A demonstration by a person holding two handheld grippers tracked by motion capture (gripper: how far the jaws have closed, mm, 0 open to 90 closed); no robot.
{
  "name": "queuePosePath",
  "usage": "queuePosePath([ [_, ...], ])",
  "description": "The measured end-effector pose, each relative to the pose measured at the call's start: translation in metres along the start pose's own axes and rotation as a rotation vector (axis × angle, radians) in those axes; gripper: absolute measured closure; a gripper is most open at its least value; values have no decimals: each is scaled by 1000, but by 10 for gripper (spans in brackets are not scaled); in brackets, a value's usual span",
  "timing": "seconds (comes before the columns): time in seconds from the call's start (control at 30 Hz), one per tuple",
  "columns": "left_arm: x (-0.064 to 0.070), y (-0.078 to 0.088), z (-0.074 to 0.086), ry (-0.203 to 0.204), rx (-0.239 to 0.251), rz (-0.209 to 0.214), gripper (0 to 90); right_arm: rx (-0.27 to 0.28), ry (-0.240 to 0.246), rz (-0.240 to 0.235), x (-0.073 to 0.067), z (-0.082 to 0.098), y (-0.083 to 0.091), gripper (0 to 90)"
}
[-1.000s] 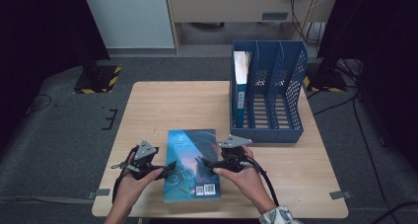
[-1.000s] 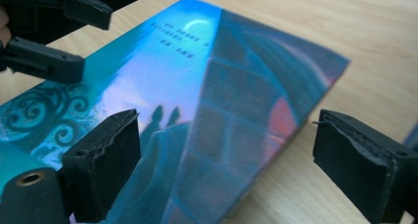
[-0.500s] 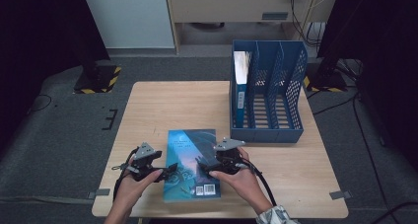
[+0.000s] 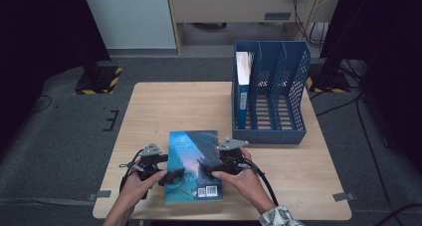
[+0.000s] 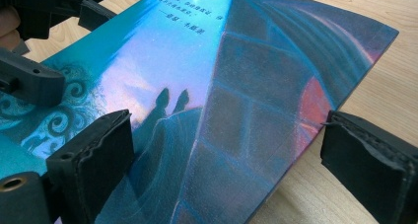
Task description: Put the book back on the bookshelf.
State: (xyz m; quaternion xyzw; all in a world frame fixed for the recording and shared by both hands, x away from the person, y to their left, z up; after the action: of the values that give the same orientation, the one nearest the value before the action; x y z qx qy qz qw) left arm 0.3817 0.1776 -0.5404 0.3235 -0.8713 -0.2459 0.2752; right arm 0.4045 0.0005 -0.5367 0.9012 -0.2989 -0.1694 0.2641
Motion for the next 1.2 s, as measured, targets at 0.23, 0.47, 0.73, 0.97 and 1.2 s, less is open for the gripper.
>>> queuePosePath([
  [0.23,-5,-2,1,23,-12,43,18,-2,-13,-9,1,1,-1,49],
  [0.47,-7,-2,2,30,-20,75,18,-17,-57,-41,3,2,-3,36],
  [0.73,-4,-8,0,55,-36,102,26,-39,-117,-79,5,4,-8,8],
  [0.97,-3,-2,-5,22,-30,57,88,-35,-110,-67,5,3,-8,12],
  [1.2,-3,5,-16,-27,3,-18,181,-16,-110,-47,4,-1,-11,19],
])
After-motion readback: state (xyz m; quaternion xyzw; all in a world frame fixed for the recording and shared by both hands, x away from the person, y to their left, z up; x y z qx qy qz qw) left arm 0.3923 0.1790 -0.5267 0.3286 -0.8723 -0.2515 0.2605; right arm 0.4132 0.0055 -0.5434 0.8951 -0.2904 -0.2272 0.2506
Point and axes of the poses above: each handheld gripper's, and its own axes: y roughly backward along the jaws, z roughly out of its underside, x roughly to its right, the point moved 8 cm from there along -y, roughly forward along the jaws, and after that the axes turned 2 degrees about y, right-handed, at the moved point
